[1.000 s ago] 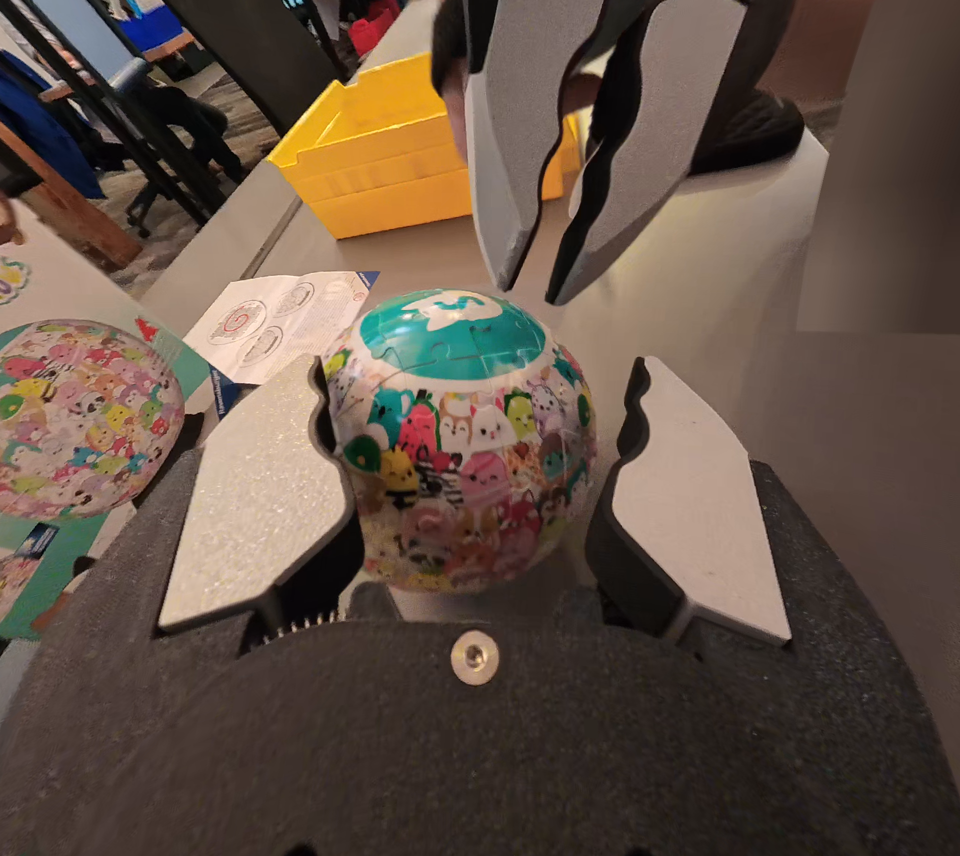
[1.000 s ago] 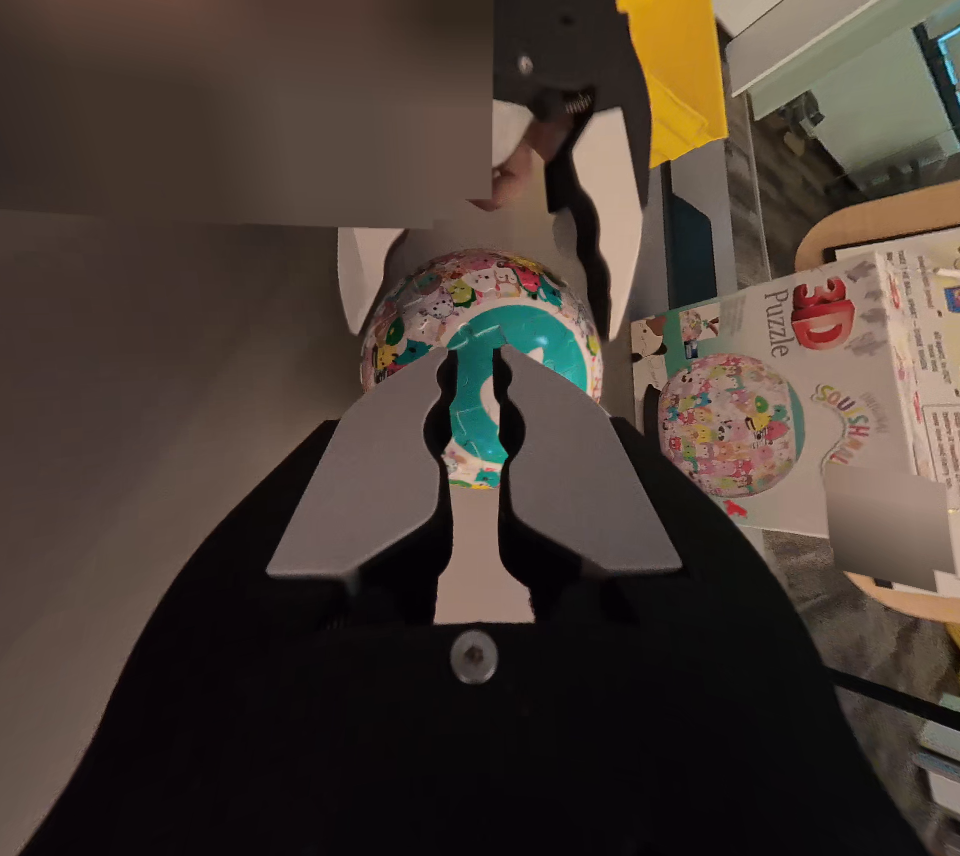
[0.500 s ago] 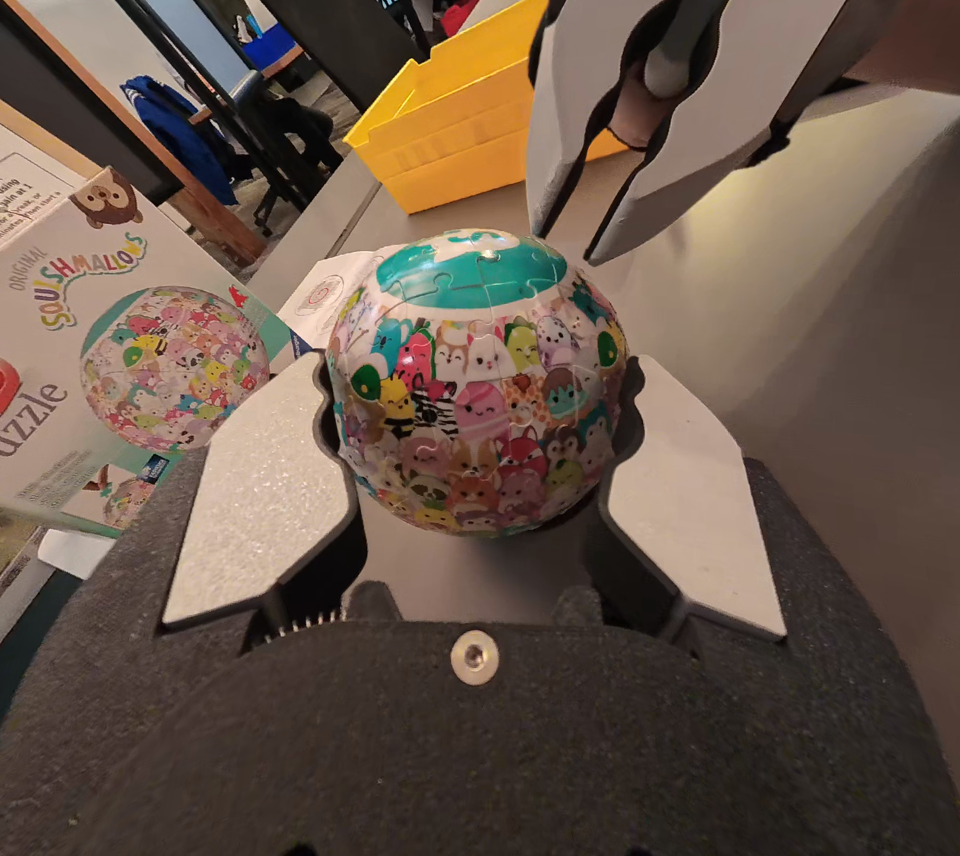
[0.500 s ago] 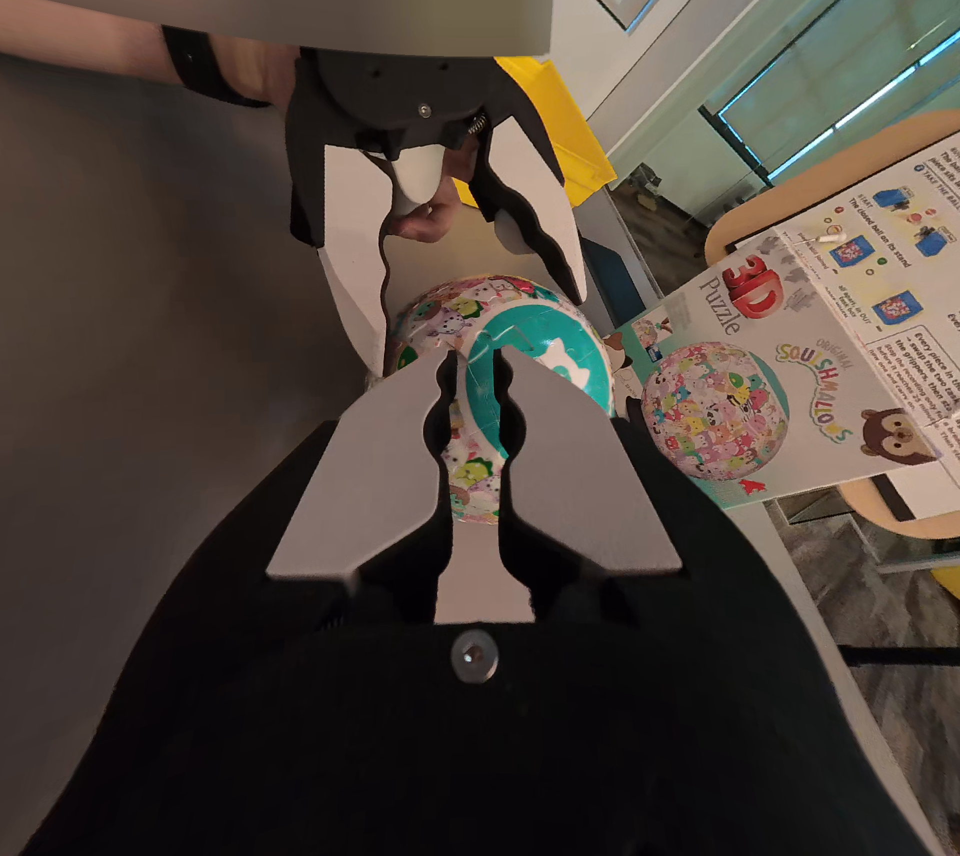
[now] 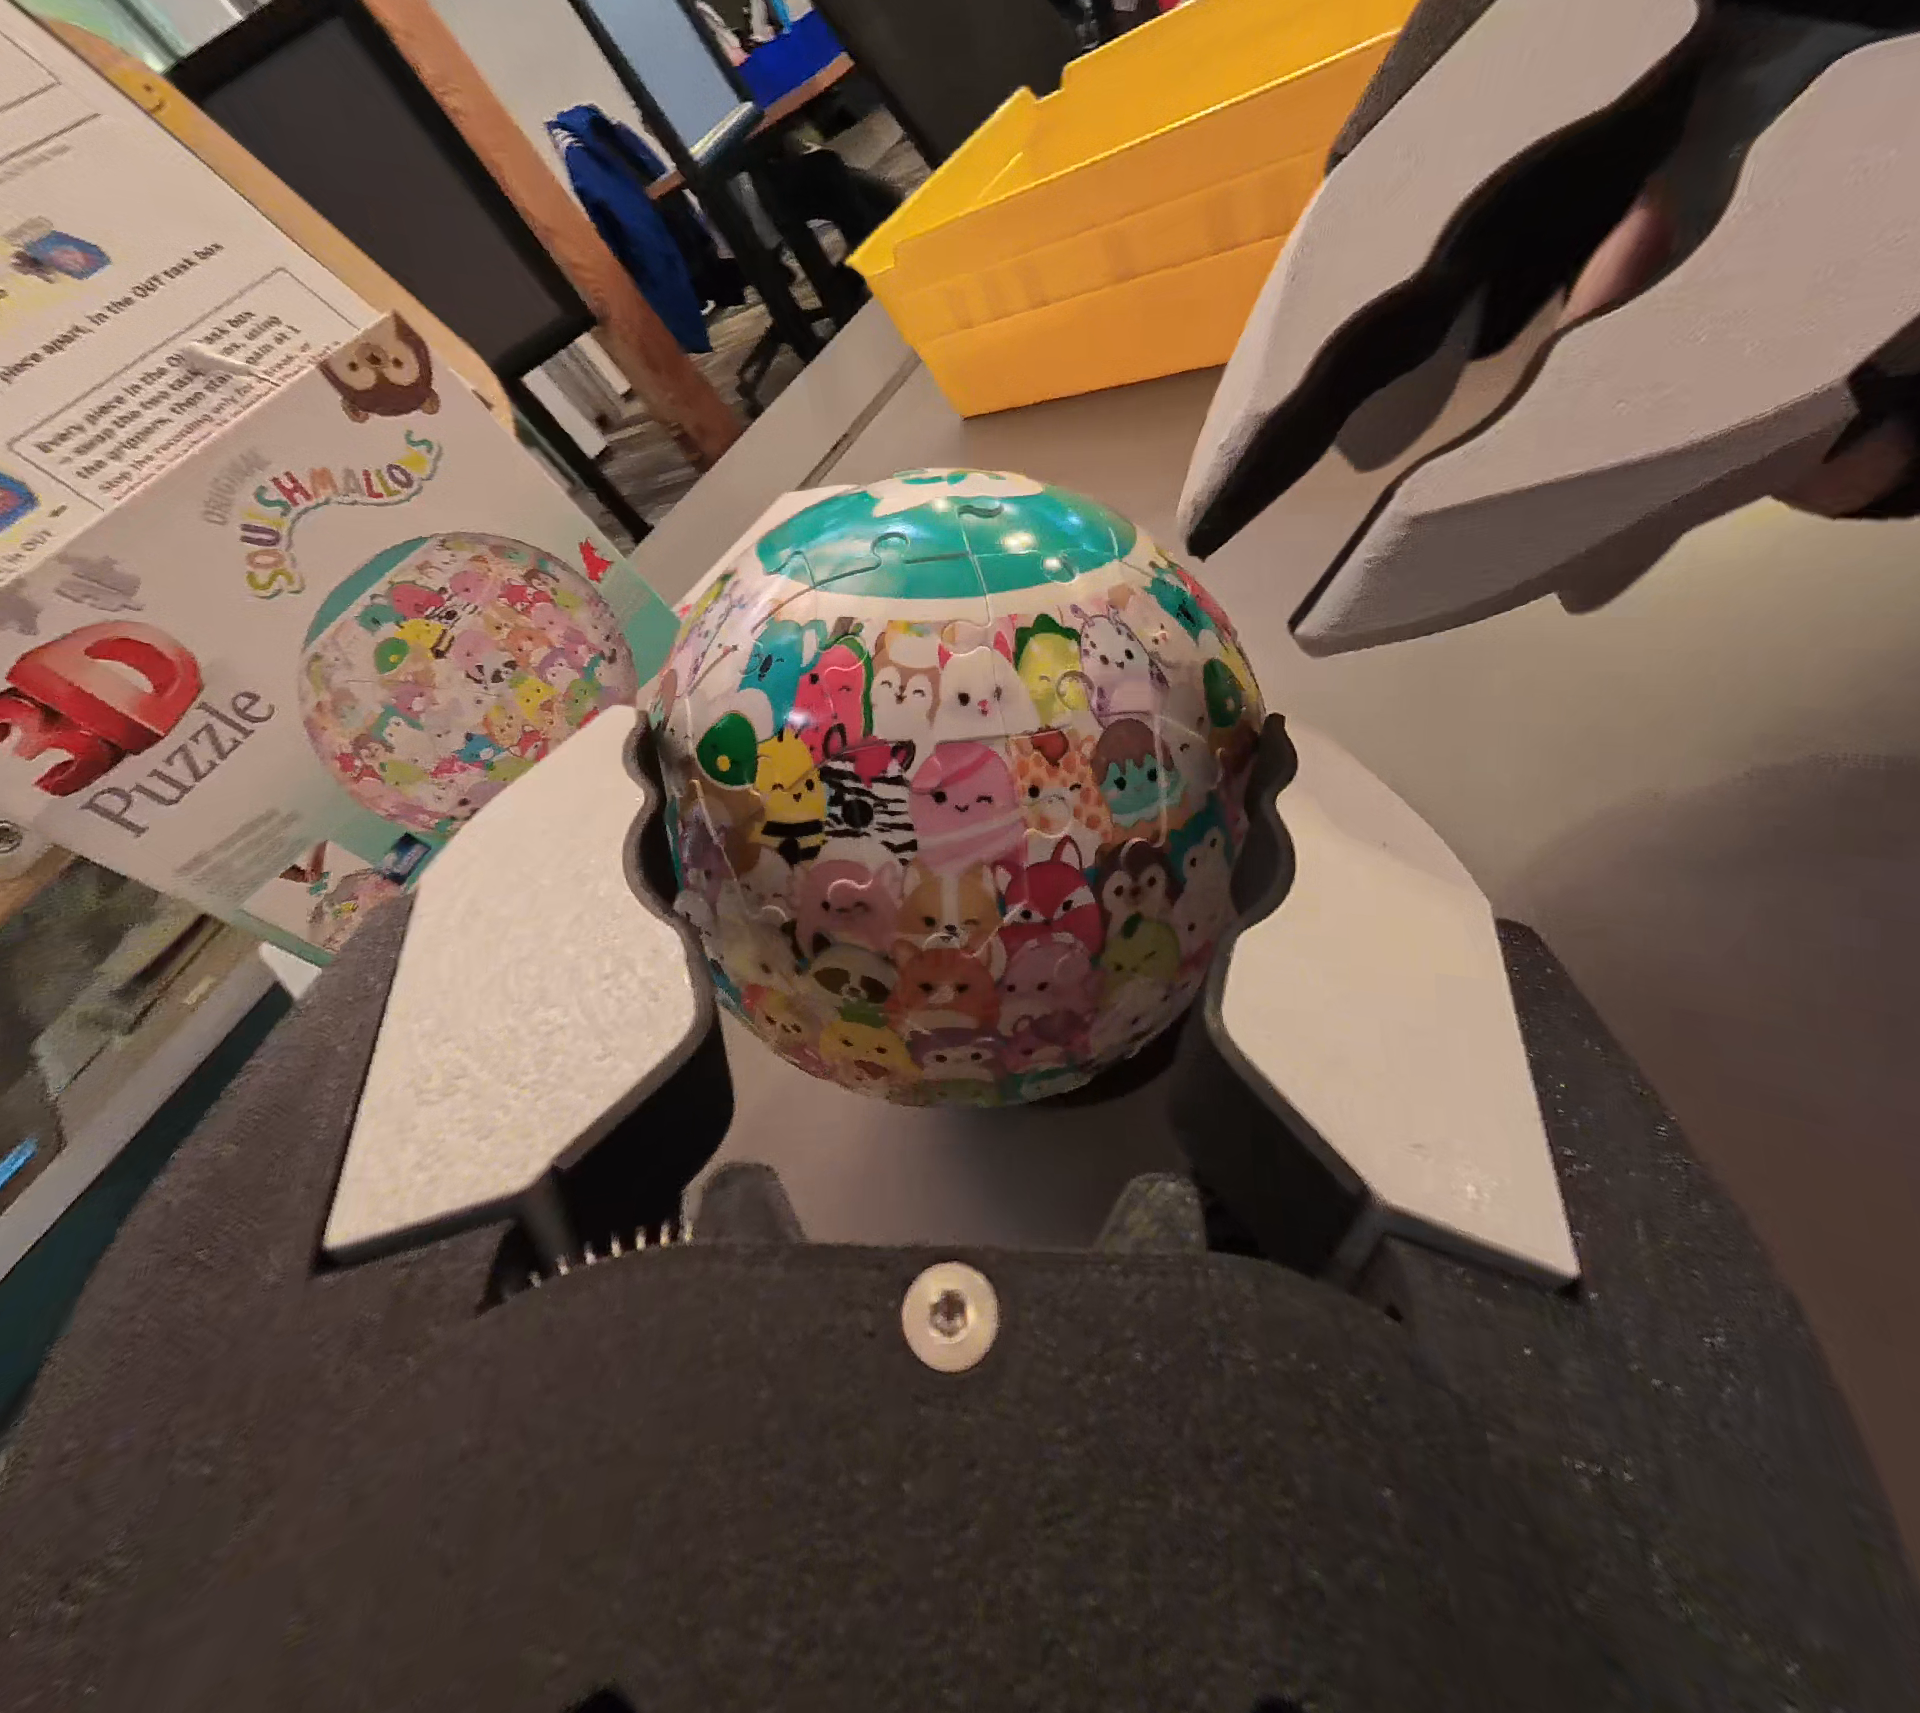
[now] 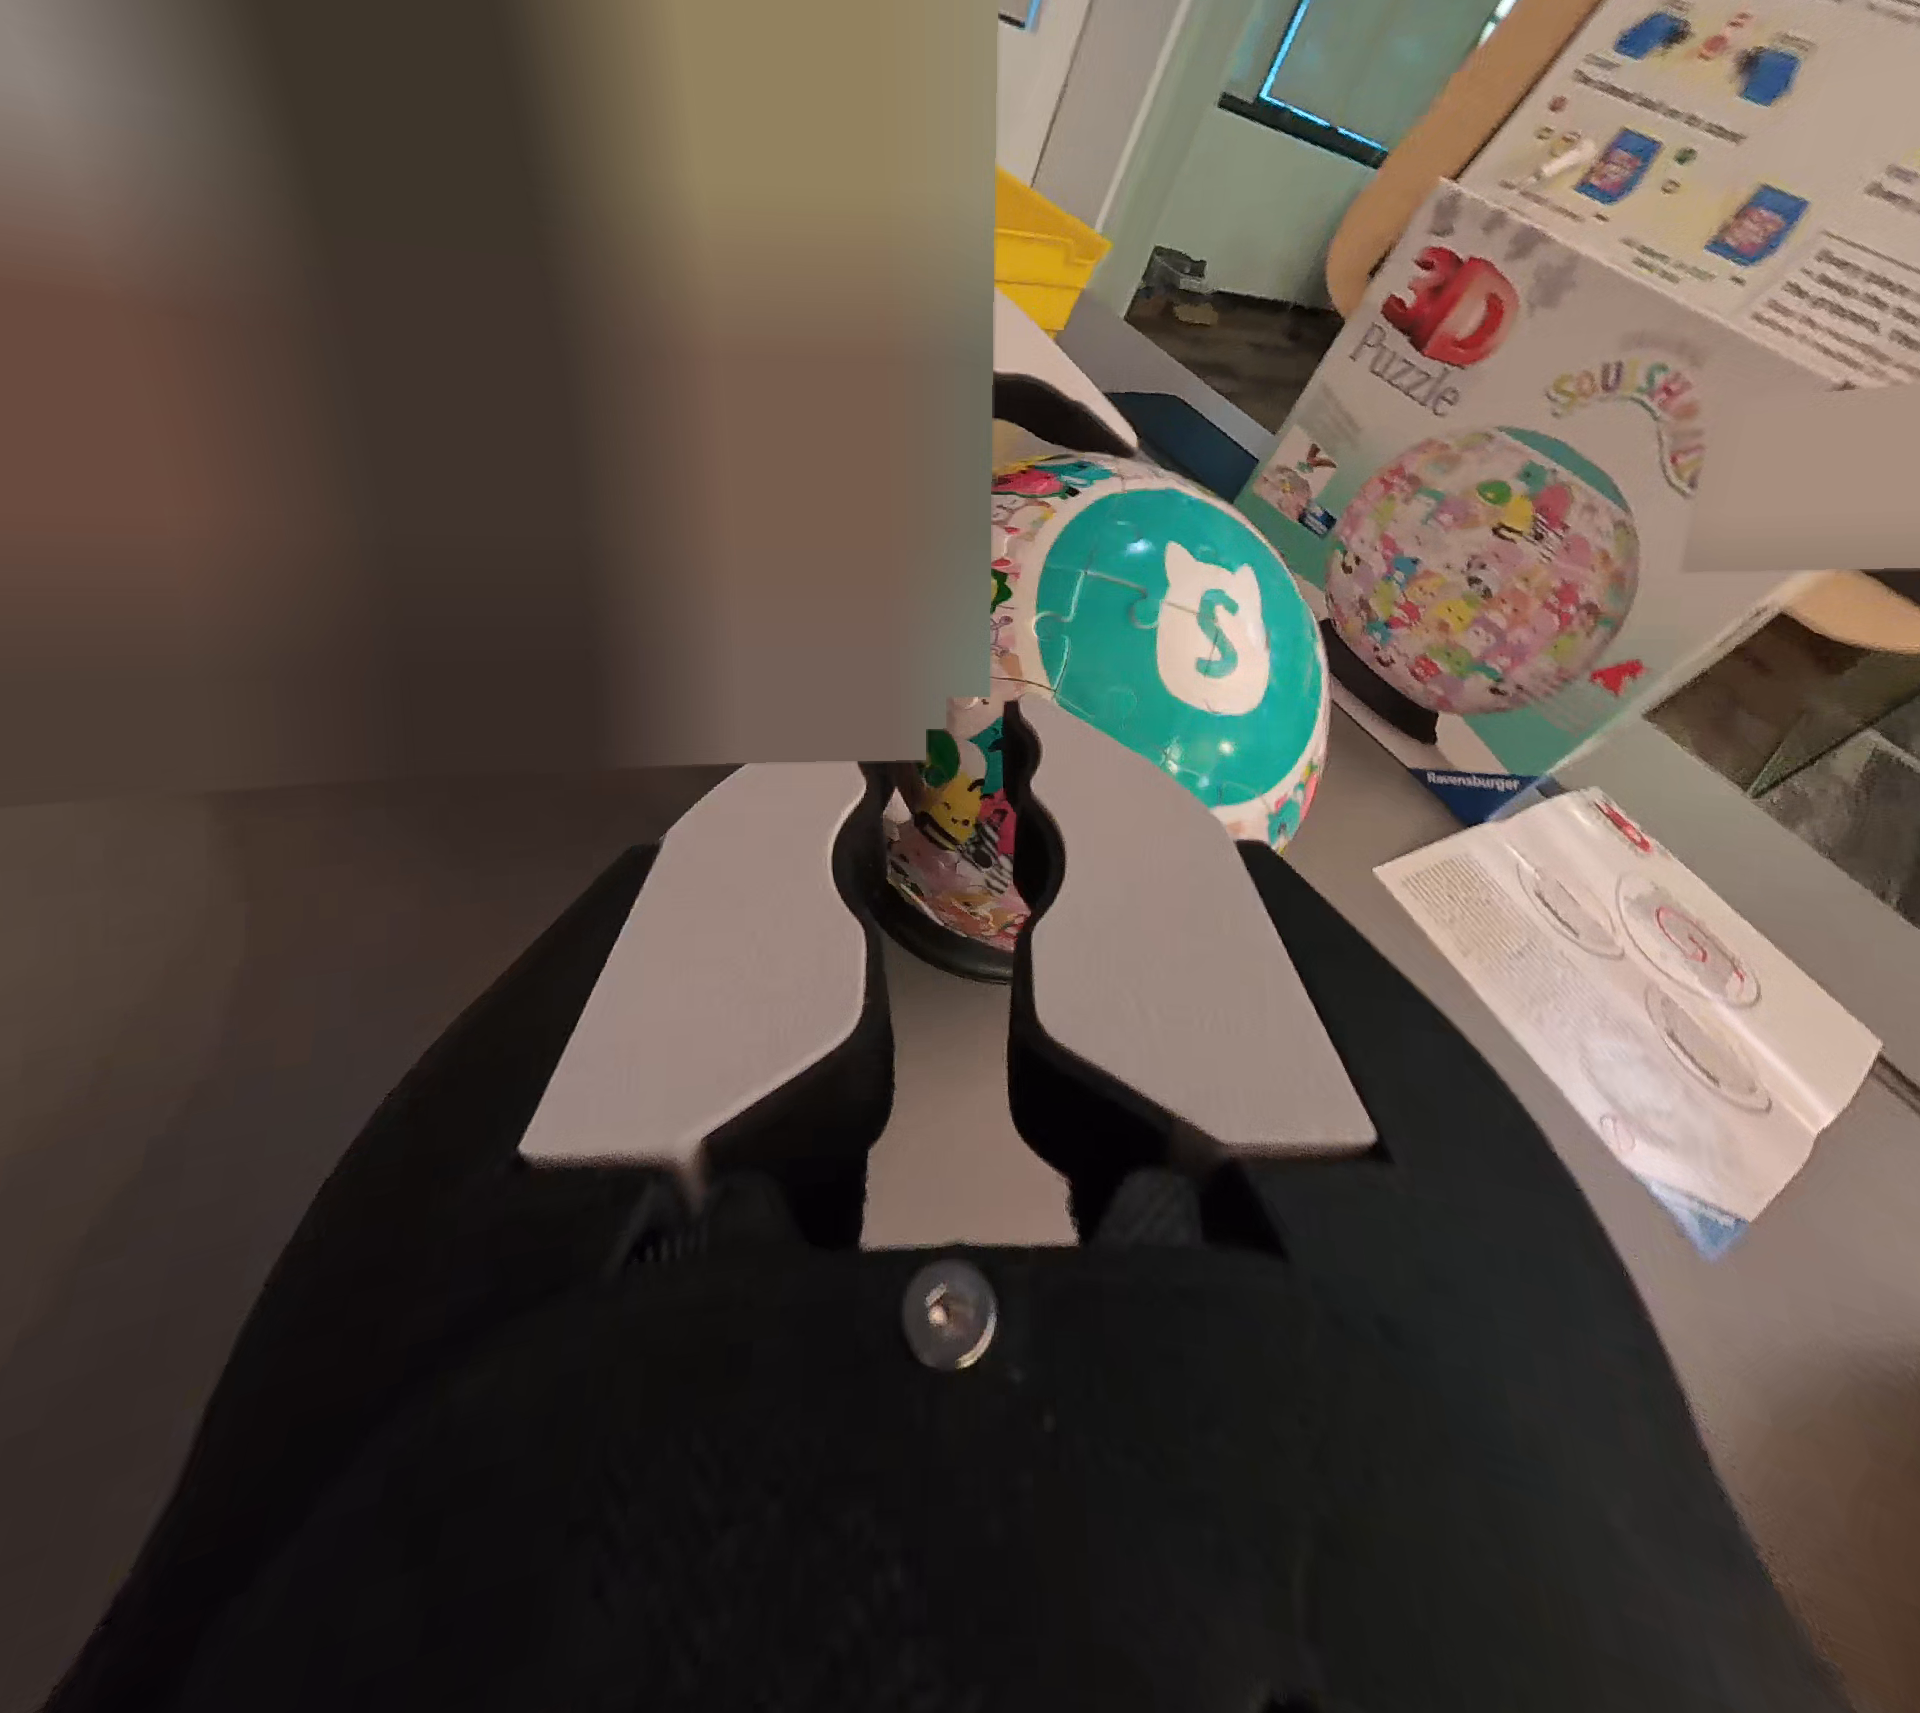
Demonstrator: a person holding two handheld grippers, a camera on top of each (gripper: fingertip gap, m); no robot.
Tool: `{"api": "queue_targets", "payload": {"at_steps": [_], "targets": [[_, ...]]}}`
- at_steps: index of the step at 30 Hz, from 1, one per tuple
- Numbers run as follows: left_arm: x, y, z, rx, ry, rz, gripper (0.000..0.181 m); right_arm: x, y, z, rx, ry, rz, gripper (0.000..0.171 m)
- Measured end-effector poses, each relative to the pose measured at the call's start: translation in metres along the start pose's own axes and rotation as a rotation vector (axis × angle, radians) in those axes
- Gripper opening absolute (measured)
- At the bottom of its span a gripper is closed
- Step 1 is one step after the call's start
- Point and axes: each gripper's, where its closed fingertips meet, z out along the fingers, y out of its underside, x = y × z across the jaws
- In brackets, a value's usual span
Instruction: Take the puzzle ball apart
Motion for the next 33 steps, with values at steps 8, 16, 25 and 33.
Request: {"api": "queue_targets", "payload": {"at_steps": [8, 16, 25, 33], "targets": [[-0.001, -0.015, -0.017, 0.092, 0.101, -0.091, 0.103, 0.0, 0.0, 0.0, 0.046, 0.073, -0.028, 0.018], [-0.005, 0.0, -0.013, 0.078, 0.119, -0.048, 0.104, -0.001, -0.005, 0.002, 0.101, 0.075, 0.113, 0.024], [0.0, 0.001, -0.002, 0.126, 0.105, -0.068, 0.104, -0.002, 0.002, 0.007, 0.057, 0.129, 0.074, 0.028], [0.001, 0.0, 0.001, 0.133, 0.085, -0.062, 0.104, -0.001, 0.005, 0.006, 0.035, 0.157, 0.055, 0.029]]}}
